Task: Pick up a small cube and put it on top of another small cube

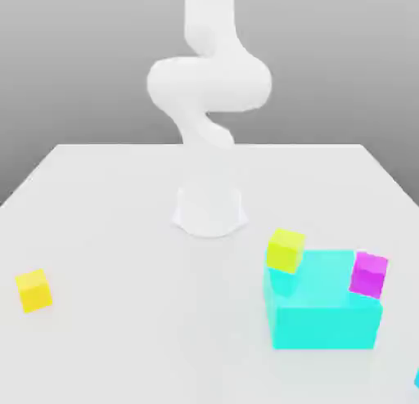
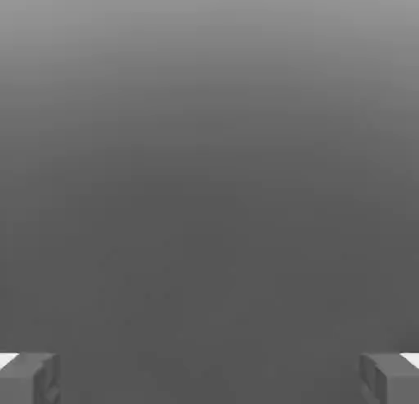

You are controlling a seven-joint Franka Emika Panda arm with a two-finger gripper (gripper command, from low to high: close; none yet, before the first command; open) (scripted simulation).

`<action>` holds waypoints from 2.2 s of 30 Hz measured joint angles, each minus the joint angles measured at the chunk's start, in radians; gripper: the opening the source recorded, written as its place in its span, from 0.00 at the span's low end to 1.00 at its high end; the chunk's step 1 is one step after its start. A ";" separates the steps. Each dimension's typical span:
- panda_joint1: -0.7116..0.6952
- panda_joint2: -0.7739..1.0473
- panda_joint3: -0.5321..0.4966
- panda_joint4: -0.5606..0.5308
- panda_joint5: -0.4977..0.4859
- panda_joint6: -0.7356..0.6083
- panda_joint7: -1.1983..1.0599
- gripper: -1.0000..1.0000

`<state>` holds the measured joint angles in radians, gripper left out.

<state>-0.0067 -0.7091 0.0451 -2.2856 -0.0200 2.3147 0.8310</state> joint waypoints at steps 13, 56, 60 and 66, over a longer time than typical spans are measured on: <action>-0.006 0.475 0.226 0.075 -0.154 0.077 0.198 0.50; 0.186 0.990 0.352 0.020 -0.298 0.153 0.323 0.00; 0.158 0.851 0.359 -0.082 -0.257 0.121 0.224 0.00; 0.150 0.630 0.336 -0.237 -0.144 0.080 0.039 0.00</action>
<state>0.1430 -0.0792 0.3813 -2.5227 -0.1645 2.3950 0.8700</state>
